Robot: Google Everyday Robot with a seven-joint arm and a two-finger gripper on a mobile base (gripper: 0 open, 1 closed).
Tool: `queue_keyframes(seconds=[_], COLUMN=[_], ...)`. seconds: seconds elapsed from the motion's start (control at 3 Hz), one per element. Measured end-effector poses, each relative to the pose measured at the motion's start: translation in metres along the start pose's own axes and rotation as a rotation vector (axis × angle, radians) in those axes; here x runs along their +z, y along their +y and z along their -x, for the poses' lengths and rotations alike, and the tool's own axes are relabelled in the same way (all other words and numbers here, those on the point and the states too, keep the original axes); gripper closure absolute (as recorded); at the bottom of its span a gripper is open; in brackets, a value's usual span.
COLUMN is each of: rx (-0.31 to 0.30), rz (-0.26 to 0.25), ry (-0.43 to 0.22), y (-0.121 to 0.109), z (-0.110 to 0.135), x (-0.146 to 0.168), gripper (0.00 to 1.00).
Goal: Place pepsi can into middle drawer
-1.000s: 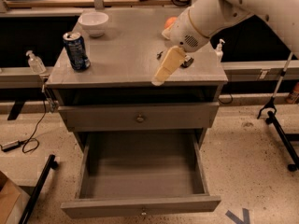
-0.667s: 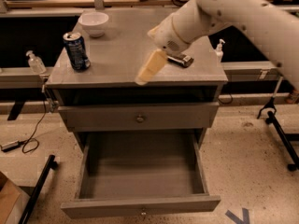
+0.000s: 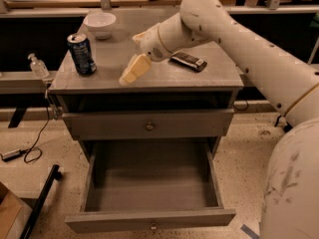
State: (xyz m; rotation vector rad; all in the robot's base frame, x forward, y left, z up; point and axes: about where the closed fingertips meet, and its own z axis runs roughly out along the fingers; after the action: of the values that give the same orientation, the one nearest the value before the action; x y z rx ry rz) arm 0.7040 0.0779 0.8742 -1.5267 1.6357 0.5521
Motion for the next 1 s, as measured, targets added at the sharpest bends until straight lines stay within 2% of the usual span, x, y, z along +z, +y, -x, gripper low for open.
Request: queue_keyframes(seconds=[0.33,0.67,1.0], rx=[0.000,0.001,-0.008], rz=[0.000,-0.015,0.002], ry=[0.000,-0.060,-0.082], y=[0.000,-0.007,-0.017], z=[0.000,0.021,0.038], x=[0.000,0.016,0.041], gripper=[0.00,0.00,0.00])
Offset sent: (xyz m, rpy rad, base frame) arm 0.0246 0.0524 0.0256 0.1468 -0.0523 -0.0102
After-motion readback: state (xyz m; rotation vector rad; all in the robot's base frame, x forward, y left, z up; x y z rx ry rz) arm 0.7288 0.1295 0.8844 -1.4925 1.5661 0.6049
